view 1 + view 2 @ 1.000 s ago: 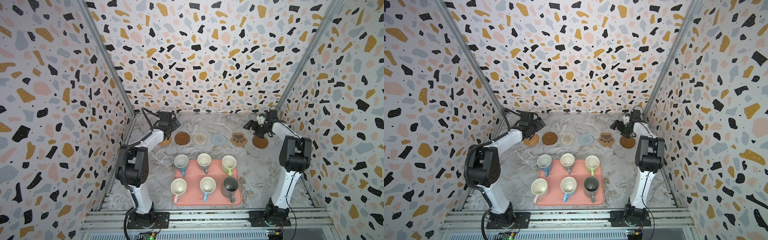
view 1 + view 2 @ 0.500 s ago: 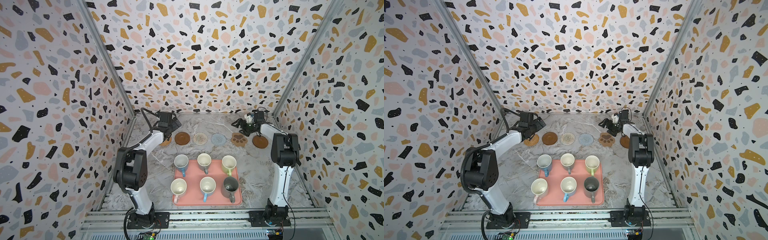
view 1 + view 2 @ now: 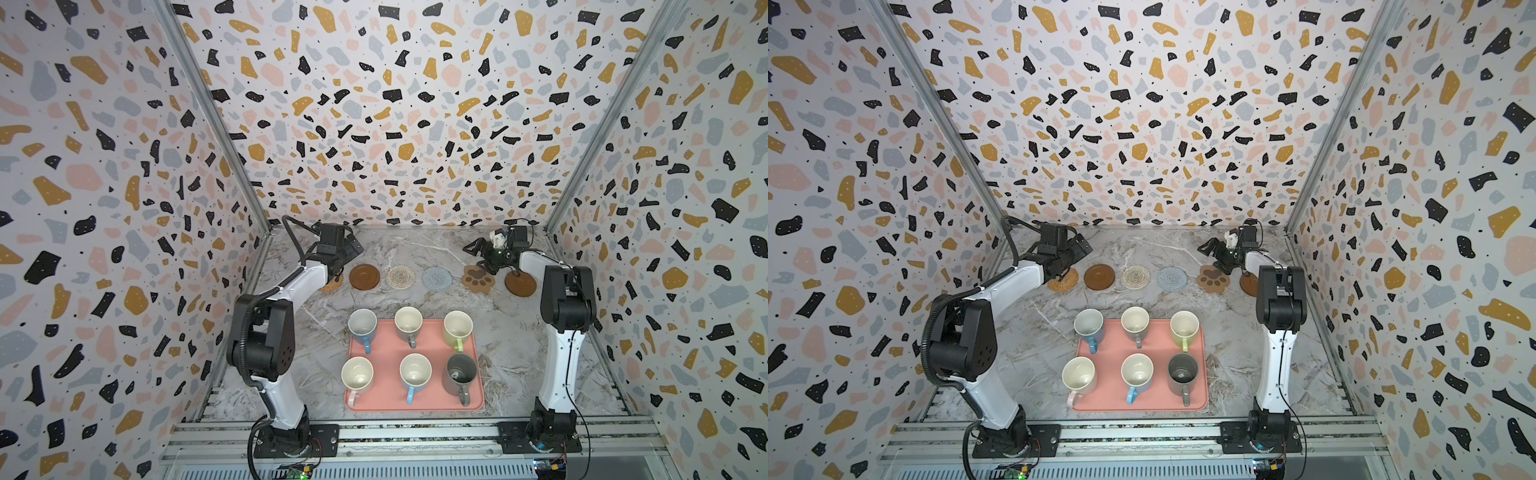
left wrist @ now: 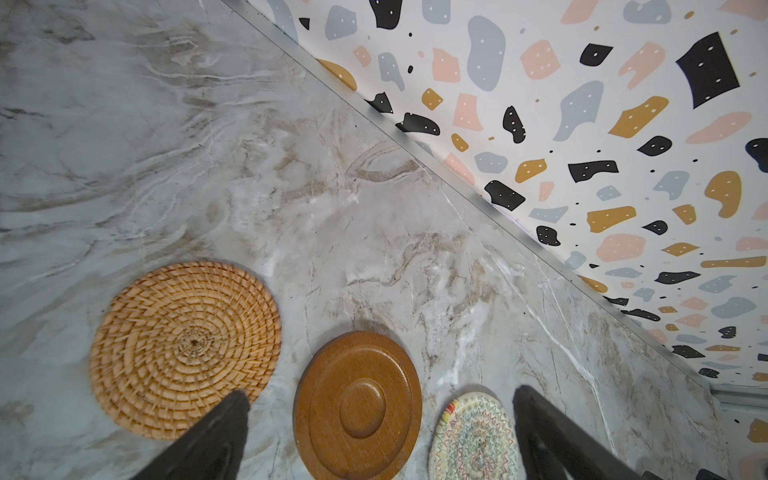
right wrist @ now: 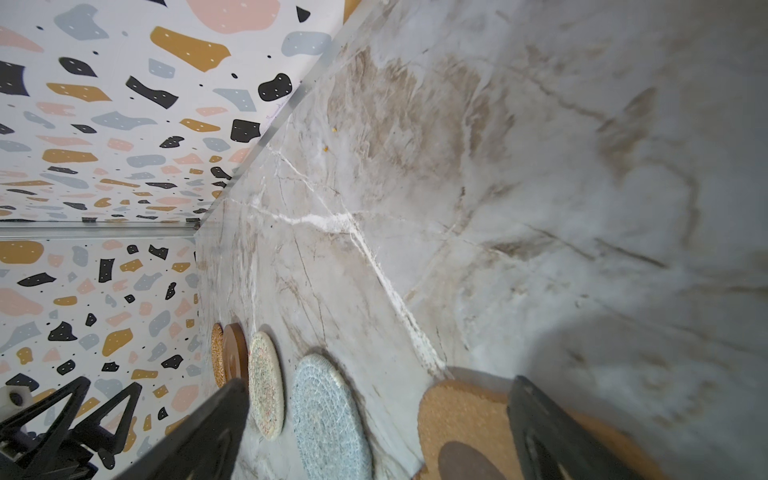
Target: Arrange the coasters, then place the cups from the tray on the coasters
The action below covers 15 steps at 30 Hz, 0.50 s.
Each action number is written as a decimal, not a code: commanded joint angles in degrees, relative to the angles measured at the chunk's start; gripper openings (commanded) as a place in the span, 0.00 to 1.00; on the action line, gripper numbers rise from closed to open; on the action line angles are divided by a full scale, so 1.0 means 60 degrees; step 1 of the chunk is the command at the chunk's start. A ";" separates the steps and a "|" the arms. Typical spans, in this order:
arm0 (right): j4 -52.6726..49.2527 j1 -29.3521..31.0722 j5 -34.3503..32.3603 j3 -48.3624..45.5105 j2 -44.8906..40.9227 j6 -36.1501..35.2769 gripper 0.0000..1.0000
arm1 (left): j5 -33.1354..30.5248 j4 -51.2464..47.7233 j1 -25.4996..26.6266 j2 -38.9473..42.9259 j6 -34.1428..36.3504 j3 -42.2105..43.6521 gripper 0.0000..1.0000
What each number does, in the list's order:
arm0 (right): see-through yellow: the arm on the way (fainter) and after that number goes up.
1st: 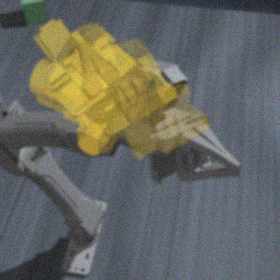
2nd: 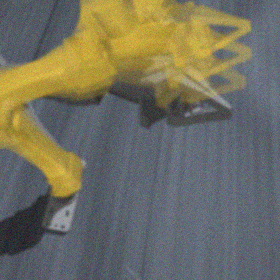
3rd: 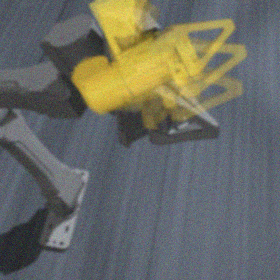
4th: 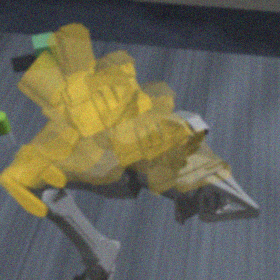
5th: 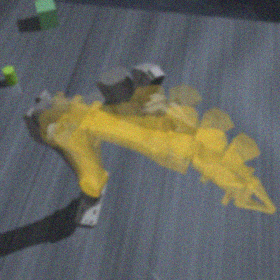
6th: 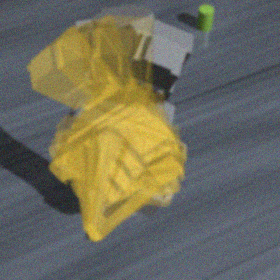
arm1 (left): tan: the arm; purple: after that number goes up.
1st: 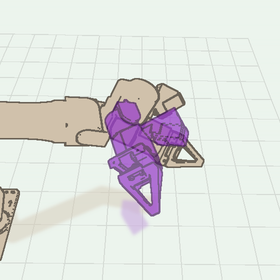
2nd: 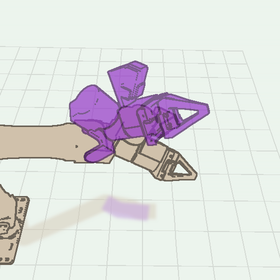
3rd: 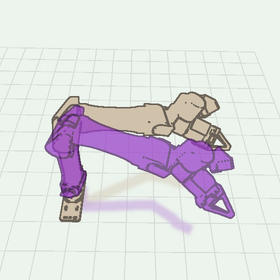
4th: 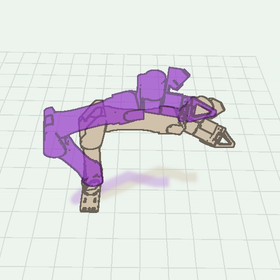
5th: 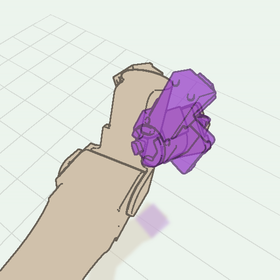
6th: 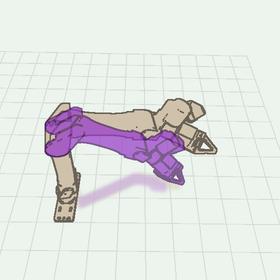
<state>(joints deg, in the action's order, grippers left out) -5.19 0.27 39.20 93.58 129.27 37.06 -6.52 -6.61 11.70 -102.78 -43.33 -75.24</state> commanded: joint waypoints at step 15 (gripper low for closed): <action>-0.0561 0.0020 -0.0143 -0.0479 -0.0516 -0.0114 0.99 | 0.0047 0.0326 0.0071 0.0080 -0.0044 0.0104 1.00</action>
<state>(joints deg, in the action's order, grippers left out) -4.78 0.27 39.20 92.53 128.84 36.58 -6.48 -6.26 11.81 -102.78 -43.33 -75.24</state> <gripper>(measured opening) 0.988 0.996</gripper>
